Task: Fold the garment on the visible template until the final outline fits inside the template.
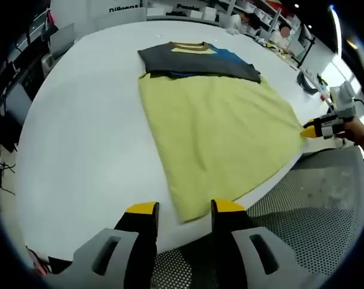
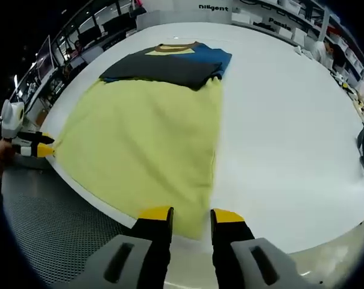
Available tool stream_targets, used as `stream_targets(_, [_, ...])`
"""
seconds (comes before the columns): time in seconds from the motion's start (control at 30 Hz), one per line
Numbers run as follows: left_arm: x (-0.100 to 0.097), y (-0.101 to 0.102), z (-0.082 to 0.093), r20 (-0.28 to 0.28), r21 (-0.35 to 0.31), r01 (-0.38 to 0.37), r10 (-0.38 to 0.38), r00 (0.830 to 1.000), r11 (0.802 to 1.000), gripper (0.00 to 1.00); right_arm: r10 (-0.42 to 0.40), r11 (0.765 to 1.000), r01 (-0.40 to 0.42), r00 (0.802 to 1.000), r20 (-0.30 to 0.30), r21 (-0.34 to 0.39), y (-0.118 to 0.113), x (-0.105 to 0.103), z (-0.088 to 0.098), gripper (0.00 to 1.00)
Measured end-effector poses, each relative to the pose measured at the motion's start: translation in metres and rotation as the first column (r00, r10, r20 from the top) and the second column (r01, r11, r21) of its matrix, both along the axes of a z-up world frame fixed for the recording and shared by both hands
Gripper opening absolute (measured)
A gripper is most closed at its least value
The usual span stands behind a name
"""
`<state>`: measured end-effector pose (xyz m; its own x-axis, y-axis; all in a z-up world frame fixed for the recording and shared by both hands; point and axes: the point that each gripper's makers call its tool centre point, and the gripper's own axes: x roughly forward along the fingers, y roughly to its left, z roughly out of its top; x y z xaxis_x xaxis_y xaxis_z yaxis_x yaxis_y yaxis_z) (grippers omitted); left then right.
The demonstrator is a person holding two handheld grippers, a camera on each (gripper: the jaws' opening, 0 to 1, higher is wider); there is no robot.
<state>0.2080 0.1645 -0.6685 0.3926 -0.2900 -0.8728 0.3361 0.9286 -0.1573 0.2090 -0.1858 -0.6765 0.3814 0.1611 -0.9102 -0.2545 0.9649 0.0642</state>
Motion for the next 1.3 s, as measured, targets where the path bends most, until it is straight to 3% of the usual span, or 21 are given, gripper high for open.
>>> stream_targets(0.27, [-0.003,-0.002,-0.001,-0.017,-0.011,-0.022,0.022,1.000,1.000,0.18,0.002,0.999,-0.002,1.000,0.002,-0.051,-0.003,-0.002,-0.001,0.07])
stream_targets(0.4, [0.000,0.005,-0.004,-0.028,0.041,-0.043,0.044,0.999,0.998,0.10,0.030,0.996,-0.030,1.000,0.006,-0.084,-0.005,0.000,-0.001,0.02])
stream_targets(0.43, [0.000,0.008,-0.005,-0.030,0.061,-0.040,0.042,0.999,0.997,0.09,0.036,0.996,-0.035,0.999,0.004,-0.088,-0.005,0.000,-0.001,0.02])
stream_targets(0.97, [-0.004,0.007,-0.003,-0.041,0.039,-0.010,0.012,0.999,0.999,0.06,0.048,0.993,-0.049,0.999,-0.007,-0.109,-0.002,-0.003,0.005,0.00])
stream_targets(1.3, [-0.014,0.017,0.003,-0.096,0.070,0.048,-0.041,0.995,0.996,0.06,0.074,0.991,-0.082,0.995,-0.072,-0.108,0.006,-0.013,0.014,0.00])
